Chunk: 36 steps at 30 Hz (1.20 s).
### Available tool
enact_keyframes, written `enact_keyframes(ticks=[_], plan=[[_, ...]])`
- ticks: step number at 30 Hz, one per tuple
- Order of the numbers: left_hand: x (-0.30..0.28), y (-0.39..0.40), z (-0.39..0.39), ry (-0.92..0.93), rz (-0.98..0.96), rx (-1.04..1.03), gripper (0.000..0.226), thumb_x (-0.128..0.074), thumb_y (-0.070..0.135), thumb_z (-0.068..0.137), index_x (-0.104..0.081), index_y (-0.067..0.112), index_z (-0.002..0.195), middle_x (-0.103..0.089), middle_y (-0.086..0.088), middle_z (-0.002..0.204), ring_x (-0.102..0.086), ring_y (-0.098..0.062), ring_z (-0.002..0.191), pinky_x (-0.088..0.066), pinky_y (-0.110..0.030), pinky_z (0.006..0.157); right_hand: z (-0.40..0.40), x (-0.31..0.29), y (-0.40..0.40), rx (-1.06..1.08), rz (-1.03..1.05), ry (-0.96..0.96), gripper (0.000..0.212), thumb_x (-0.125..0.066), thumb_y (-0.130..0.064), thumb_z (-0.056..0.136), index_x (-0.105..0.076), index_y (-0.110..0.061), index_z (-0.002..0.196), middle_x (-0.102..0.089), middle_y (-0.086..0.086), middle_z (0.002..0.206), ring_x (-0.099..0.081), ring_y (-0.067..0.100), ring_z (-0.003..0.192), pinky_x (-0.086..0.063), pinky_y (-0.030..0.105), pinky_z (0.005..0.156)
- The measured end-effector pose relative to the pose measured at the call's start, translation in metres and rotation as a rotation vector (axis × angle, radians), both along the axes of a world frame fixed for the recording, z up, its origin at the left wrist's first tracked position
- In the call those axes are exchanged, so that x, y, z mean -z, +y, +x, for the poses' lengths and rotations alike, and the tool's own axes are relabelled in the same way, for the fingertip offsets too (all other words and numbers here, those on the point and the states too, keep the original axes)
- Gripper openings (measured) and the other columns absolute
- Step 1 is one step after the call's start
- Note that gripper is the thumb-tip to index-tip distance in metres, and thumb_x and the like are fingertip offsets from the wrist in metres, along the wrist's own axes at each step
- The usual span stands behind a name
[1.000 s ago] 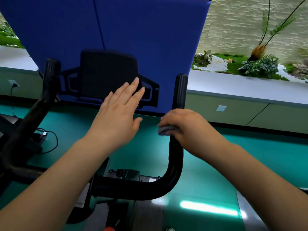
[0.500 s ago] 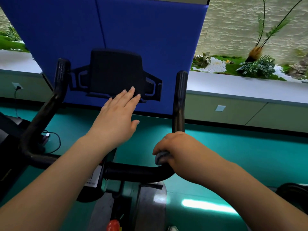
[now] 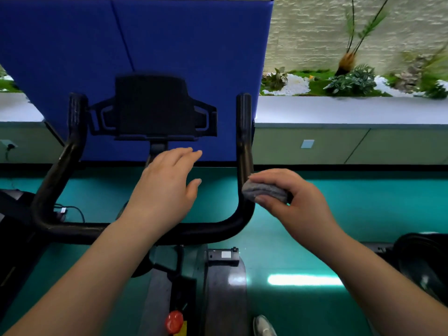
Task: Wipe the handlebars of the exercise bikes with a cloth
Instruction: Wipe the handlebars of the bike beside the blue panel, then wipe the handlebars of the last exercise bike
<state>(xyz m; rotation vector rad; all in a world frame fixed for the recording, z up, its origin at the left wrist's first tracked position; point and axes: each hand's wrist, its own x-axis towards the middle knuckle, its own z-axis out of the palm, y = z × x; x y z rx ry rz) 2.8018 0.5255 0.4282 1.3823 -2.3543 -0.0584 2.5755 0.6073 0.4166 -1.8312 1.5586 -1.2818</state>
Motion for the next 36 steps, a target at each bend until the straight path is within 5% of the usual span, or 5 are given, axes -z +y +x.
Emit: enact_keyframes(ticks=[5, 13, 21, 28, 36], plan=[[-0.003, 0.015, -0.043, 0.037, -0.095, 0.087, 0.040, -0.063, 0.018, 0.087, -0.058, 0.016, 0.127, -0.059, 0.000, 0.120, -0.050, -0.026, 0.114, -0.043, -0.042, 0.098, -0.058, 0.010, 0.007, 0.128, 0.023, -0.043, 0.033, -0.074, -0.006, 0.078, -0.070, -0.029, 0.100, -0.066, -0.012, 0.106, -0.060, -0.001, 0.100, -0.042, 0.011, 0.088], [0.014, 0.029, -0.164, -0.052, -0.141, 0.162, 0.043, -0.070, 0.019, 0.081, -0.061, 0.016, 0.124, -0.063, 0.000, 0.120, -0.053, -0.026, 0.116, -0.044, -0.044, 0.098, -0.185, 0.038, 0.004, 0.200, 0.126, -0.041, 0.028, -0.074, -0.011, 0.079, -0.069, -0.033, 0.096, -0.065, -0.014, 0.100, -0.059, -0.005, 0.094, -0.041, 0.005, 0.081], [0.067, 0.033, -0.287, -0.279, 0.078, 0.084, 0.056, -0.044, 0.040, 0.097, -0.028, 0.025, 0.148, -0.033, 0.005, 0.152, -0.024, -0.018, 0.141, -0.018, -0.035, 0.114, -0.303, 0.057, -0.006, 0.266, 0.174, 0.029, 0.024, -0.073, -0.014, 0.082, -0.072, -0.022, 0.104, -0.064, -0.009, 0.100, -0.057, 0.002, 0.091, -0.033, -0.005, 0.075], [0.112, 0.014, -0.336, -0.416, 0.200, 0.040, 0.060, -0.039, 0.043, 0.098, -0.019, 0.024, 0.150, -0.030, 0.003, 0.153, -0.026, -0.019, 0.139, -0.021, -0.036, 0.113, -0.348, 0.077, -0.036, 0.239, 0.264, 0.026, 0.024, -0.072, -0.013, 0.082, -0.071, -0.023, 0.104, -0.064, -0.013, 0.097, -0.057, -0.003, 0.086, -0.037, -0.002, 0.072], [0.161, -0.060, -0.362, -0.497, 0.324, 0.018, 0.061, -0.036, 0.045, 0.098, -0.016, 0.022, 0.151, -0.026, 0.001, 0.155, -0.024, -0.021, 0.140, -0.019, -0.041, 0.115, -0.366, 0.107, -0.118, 0.195, 0.352, 0.082, 0.025, -0.071, -0.015, 0.083, -0.070, -0.020, 0.107, -0.065, -0.008, 0.102, -0.059, 0.007, 0.095, -0.043, 0.019, 0.085]])
